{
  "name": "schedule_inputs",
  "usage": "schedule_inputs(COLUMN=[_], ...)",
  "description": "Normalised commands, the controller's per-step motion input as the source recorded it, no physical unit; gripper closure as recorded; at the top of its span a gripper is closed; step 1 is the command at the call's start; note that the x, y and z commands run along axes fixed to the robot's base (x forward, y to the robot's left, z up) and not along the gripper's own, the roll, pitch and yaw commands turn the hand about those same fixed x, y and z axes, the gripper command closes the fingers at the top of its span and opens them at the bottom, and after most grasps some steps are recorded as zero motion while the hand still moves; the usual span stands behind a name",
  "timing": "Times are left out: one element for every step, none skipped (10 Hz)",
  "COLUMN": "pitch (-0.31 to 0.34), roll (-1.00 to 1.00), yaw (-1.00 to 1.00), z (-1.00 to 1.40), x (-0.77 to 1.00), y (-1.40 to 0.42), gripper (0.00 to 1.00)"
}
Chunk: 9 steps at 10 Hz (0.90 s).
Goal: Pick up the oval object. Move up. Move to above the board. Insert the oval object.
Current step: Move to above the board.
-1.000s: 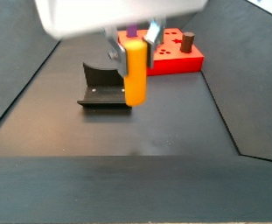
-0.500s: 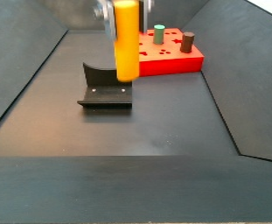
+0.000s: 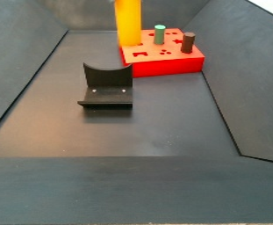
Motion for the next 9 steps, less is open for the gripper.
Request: schedule_inputs(pitch=[-0.043,-0.044,-0.038,-0.028,-0.013,-0.006,0.010,0.014,0.009], roll=[-0.01,-0.01,-0.01,-0.02,-0.01,-0.01,0.00,0.00,0.00], yaw=[-1.00,-1.00,-0.89,-0.65,-0.36,-0.26,-0.10,-0.05,-0.02], z=[0.15,0.15,0.15,0.15,0.15,0.15,0.15,0.15,0.15], x=[-0.18,-0.18,-0.18,-0.18,-0.19,-0.19,-0.19,-0.19,-0.19], y=[-1.00,-1.00,-1.00,-1.00,-1.00,-1.00,-1.00,-1.00,-1.00], gripper=[1.00,1.00,1.00,1.00,1.00,1.00,1.00,1.00,1.00])
